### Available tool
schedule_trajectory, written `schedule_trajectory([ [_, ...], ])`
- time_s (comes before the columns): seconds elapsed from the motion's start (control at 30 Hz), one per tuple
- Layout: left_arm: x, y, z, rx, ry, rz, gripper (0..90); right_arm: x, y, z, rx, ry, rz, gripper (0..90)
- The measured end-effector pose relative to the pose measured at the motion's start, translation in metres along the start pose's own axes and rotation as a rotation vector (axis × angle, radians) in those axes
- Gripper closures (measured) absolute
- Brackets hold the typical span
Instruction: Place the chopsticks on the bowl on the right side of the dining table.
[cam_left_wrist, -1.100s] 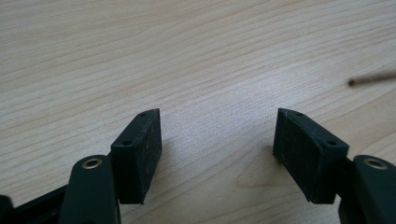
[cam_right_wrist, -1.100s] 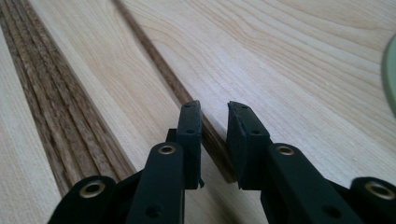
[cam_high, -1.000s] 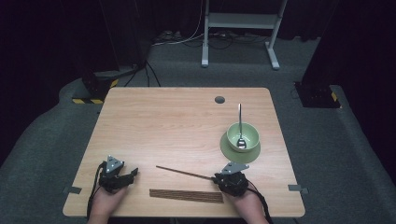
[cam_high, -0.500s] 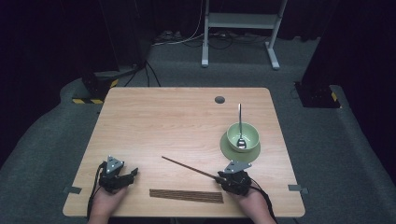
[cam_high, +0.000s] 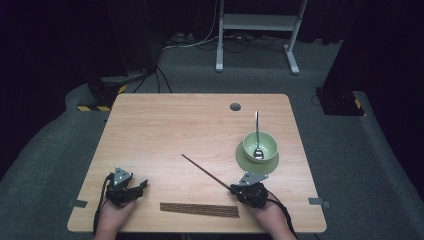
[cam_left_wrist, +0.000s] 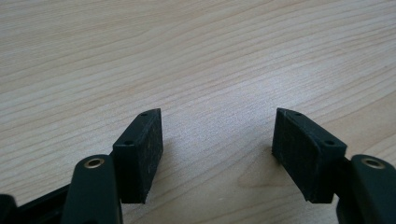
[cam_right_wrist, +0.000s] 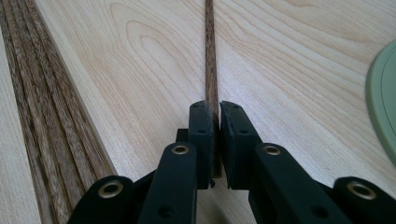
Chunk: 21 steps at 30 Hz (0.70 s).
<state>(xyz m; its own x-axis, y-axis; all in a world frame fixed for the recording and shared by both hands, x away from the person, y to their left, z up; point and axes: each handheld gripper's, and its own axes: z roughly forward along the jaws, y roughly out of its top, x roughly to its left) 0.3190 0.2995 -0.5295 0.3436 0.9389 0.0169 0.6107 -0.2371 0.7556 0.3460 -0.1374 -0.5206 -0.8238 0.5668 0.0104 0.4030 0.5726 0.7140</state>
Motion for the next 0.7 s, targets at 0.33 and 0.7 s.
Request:
schedule_trajectory([
  [0.33, -0.001, 0.0, 0.0, -0.001, 0.004, 0.003, 33.7, 0.006, 0.003, 0.006, -0.018, -0.028, -0.029, 75.0],
  [0.7, 0.0, 0.0, 0.0, 0.0, 0.004, 0.002, 33.8, 0.011, 0.01, 0.004, -0.03, -0.036, -0.032, 84.0],
])
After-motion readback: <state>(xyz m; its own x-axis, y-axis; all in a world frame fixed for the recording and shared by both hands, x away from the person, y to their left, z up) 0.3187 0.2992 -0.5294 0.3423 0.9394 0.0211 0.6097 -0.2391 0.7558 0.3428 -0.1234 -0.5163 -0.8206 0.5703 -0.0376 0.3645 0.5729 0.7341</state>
